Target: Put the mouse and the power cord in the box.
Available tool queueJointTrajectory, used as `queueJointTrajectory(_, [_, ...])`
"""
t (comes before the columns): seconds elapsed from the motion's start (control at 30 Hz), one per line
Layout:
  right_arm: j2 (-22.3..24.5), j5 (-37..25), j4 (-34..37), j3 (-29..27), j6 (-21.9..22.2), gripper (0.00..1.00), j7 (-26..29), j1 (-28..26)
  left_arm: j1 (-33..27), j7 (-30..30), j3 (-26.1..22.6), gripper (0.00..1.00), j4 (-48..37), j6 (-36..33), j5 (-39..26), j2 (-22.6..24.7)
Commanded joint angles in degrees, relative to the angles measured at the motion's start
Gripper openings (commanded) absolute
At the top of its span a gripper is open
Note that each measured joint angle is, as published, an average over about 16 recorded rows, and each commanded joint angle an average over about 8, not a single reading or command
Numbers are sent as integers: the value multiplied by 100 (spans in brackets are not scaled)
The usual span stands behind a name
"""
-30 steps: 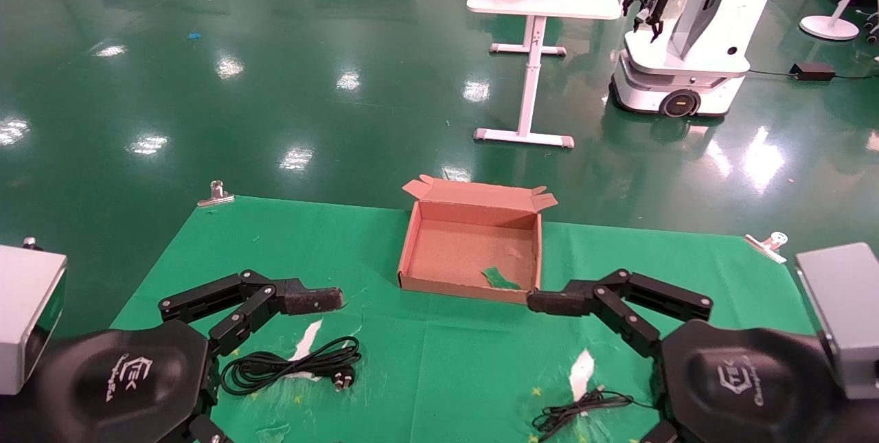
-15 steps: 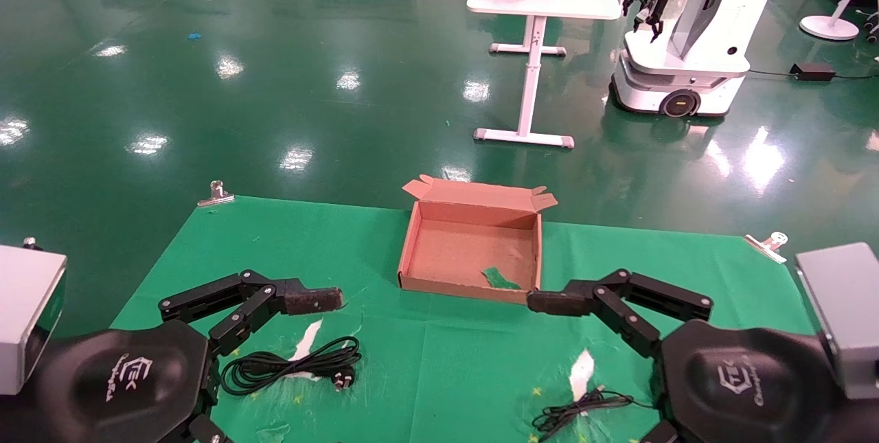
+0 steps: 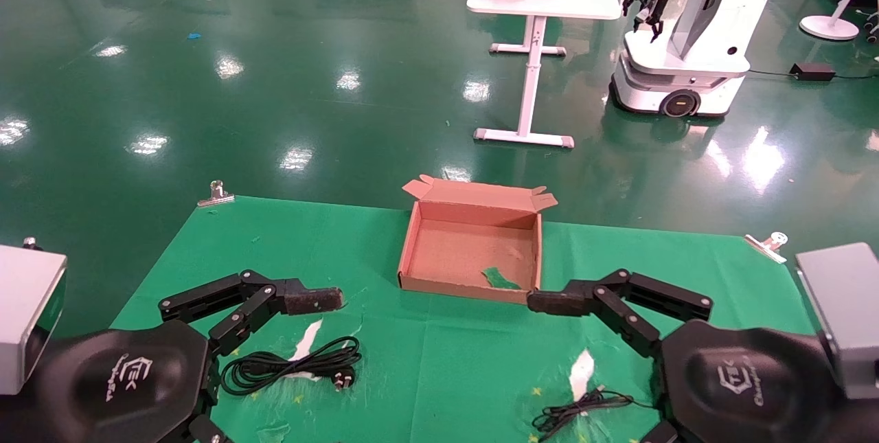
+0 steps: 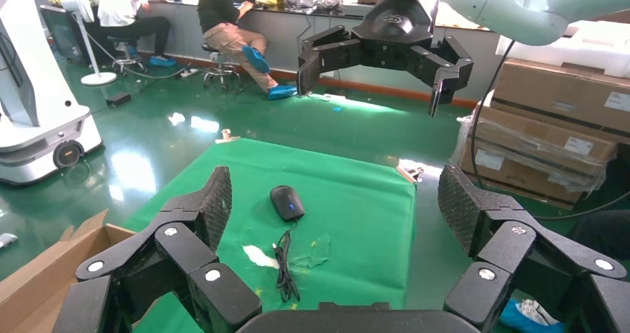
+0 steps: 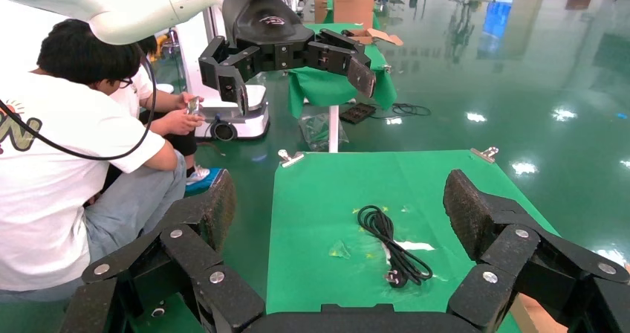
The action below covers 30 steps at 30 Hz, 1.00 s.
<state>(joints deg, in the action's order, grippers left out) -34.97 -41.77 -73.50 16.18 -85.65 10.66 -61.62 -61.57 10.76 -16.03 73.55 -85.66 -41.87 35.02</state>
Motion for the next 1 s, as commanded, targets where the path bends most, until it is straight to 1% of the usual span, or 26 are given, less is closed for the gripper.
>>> queueJointTrajectory(0.03, [0,0,0,0,0,100,0,0,0,0,0,100,0,0,0,0])
queueJointTrajectory(0.27, [5,-8,3,5,-2,100,6,8,0,-1,-2,100,2,-1,-5,-2])
queueJointTrajectory(0.37, [61,-171,7,83,4,100,61,41,-27,-1,-111,100,80,18,-324,-62])
queueJointTrajectory(0.47, [182,-602,-30,273,39,100,226,52,-185,59,-416,100,218,65,-1163,-112])
queueJointTrajectory(0.57, [320,-1252,-99,547,107,100,521,-3,-503,219,-893,100,338,119,-2429,-57])
queueJointTrajectory(0.63, [373,-1705,-146,733,162,100,775,-96,-762,387,-1217,100,362,189,-3311,83])
queueJointTrajectory(0.7, [386,-2042,-165,873,210,100,1003,-186,-967,564,-1465,100,355,258,-3998,232])
queueJointTrajectory(0.83, [359,-2580,-199,1063,285,100,1373,-355,-1274,867,-1780,100,341,481,-4775,510])
queueJointTrajectory(1.0, [325,-2744,-197,1110,314,100,1455,-413,-1381,952,-1882,100,331,587,-5044,613])
